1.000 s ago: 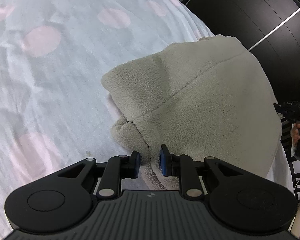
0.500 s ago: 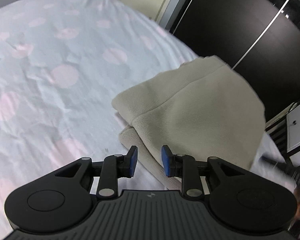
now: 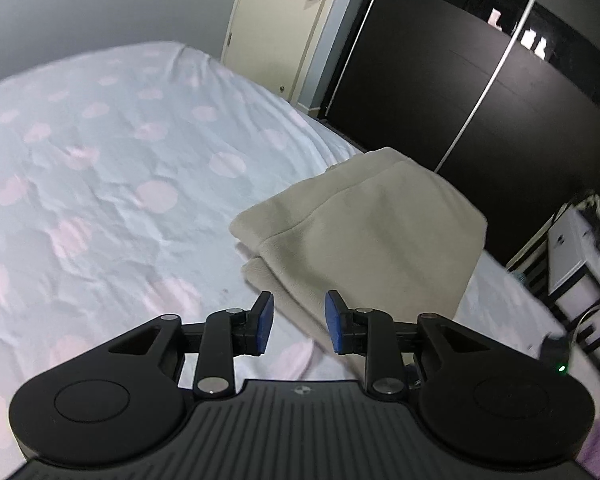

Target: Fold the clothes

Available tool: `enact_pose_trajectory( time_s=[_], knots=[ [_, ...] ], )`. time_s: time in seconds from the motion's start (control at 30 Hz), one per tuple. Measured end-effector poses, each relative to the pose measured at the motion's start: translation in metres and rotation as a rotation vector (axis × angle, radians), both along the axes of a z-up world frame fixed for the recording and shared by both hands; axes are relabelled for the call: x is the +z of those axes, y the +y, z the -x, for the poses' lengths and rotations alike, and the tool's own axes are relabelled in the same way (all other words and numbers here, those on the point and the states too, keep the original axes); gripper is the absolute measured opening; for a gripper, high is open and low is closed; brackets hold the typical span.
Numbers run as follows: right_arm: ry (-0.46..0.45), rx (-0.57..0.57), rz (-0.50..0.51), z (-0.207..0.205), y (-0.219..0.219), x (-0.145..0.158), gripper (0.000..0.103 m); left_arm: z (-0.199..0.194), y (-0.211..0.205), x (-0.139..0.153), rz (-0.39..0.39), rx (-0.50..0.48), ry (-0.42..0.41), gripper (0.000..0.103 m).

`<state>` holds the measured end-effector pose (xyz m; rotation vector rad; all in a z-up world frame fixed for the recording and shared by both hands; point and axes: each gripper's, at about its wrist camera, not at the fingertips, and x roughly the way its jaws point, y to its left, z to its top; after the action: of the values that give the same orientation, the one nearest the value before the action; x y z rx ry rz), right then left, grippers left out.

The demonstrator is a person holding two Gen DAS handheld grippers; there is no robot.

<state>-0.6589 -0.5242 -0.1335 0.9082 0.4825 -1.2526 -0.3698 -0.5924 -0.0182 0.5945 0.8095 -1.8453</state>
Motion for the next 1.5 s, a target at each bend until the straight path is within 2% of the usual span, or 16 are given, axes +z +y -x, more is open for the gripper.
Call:
enact_pose_trajectory(
  time_s=[0.07, 0.1, 0.13, 0.17, 0.3, 0.37, 0.4, 0.43, 0.6, 0.67, 0.8, 0.87, 1.27, 1.5],
  knots=[
    [0.012, -0.011, 0.012, -0.002, 0.007, 0.015, 0.016, 0.002, 0.012, 0.004, 0.031, 0.000, -0.023, 0.032],
    [0.017, -0.020, 0.023, -0.002, 0.012, 0.024, 0.017, 0.005, 0.019, 0.007, 0.053, 0.001, -0.025, 0.039],
    [0.016, -0.036, 0.037, 0.001, 0.019, 0.032, 0.022, 0.007, 0.025, 0.009, 0.075, 0.001, -0.027, 0.044],
    [0.015, -0.053, 0.052, 0.005, 0.026, 0.041, 0.034, 0.010, 0.032, 0.011, 0.100, 0.001, -0.031, 0.045],
    [0.012, -0.123, 0.134, 0.009, 0.054, 0.075, 0.047, 0.024, 0.058, 0.018, 0.203, 0.001, -0.053, 0.055],
    [0.035, -0.160, 0.185, 0.009, 0.071, 0.089, 0.064, 0.031, 0.070, 0.020, 0.241, -0.001, -0.070, 0.060],
    [0.050, -0.179, 0.209, 0.008, 0.078, 0.096, 0.068, 0.035, 0.076, 0.021, 0.259, -0.001, -0.079, 0.065],
    [0.065, -0.201, 0.232, 0.006, 0.083, 0.105, 0.079, 0.038, 0.081, 0.021, 0.272, -0.003, -0.085, 0.071],
    [0.077, -0.268, 0.298, 0.000, 0.101, 0.132, 0.088, 0.055, 0.097, 0.020, 0.308, 0.007, -0.139, 0.075],
    [0.089, -0.304, 0.294, -0.004, 0.109, 0.138, 0.096, 0.061, 0.102, 0.018, 0.323, 0.023, -0.179, 0.076],
    [0.120, -0.254, 0.310, -0.013, 0.125, 0.144, 0.097, 0.073, 0.118, 0.015, 0.380, 0.058, -0.263, 0.076],
    [0.153, -0.218, 0.307, -0.020, 0.127, 0.142, 0.097, 0.076, 0.125, 0.013, 0.390, 0.072, -0.271, 0.076],
    [0.128, -0.203, 0.280, -0.014, 0.142, 0.127, 0.097, 0.066, 0.146, 0.000, 0.267, 0.094, -0.214, 0.077],
    [0.143, -0.142, 0.294, -0.027, 0.150, 0.128, 0.097, 0.061, 0.155, 0.002, 0.254, 0.118, -0.227, 0.077]
  ],
)
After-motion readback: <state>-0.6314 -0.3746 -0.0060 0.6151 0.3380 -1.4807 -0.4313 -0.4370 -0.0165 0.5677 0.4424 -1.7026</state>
